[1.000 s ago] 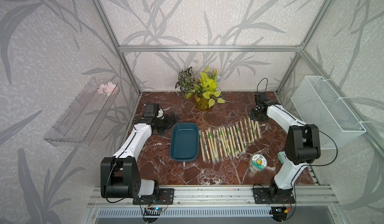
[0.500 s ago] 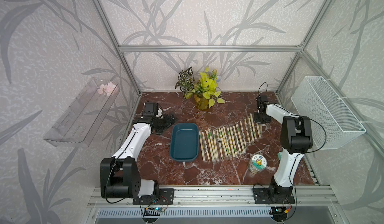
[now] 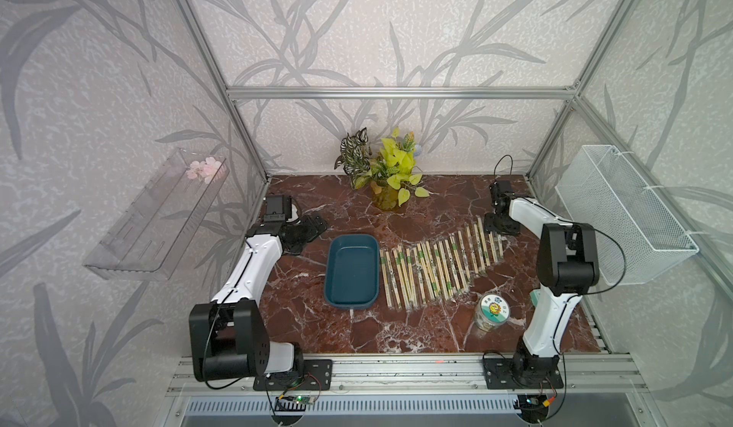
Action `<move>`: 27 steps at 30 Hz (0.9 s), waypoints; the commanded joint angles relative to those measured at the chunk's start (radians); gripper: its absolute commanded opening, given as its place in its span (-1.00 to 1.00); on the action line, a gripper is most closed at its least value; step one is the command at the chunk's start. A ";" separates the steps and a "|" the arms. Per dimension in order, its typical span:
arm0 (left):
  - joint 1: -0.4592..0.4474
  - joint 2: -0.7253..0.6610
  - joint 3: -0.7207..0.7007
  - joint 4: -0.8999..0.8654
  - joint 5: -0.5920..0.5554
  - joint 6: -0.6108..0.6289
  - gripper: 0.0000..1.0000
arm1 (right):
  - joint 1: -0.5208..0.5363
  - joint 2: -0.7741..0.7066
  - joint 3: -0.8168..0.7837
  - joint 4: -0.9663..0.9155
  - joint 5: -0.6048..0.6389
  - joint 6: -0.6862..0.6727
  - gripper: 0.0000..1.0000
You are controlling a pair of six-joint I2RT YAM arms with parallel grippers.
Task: Take the paired disposable chopsticks out of the storage box
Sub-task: Place the paired disposable chopsticks at the center of the board, then reset both arms
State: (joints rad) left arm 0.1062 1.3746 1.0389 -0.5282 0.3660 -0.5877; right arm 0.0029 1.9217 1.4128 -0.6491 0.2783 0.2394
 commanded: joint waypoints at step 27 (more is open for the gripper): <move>0.016 -0.052 -0.624 1.093 -0.467 0.454 0.99 | 0.022 -0.548 -1.032 1.376 -0.144 -0.167 0.98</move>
State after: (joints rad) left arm 0.1253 1.2980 0.4198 0.4091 -0.0891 -0.1726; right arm 0.0208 1.3170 0.4152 0.5117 0.1654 0.1410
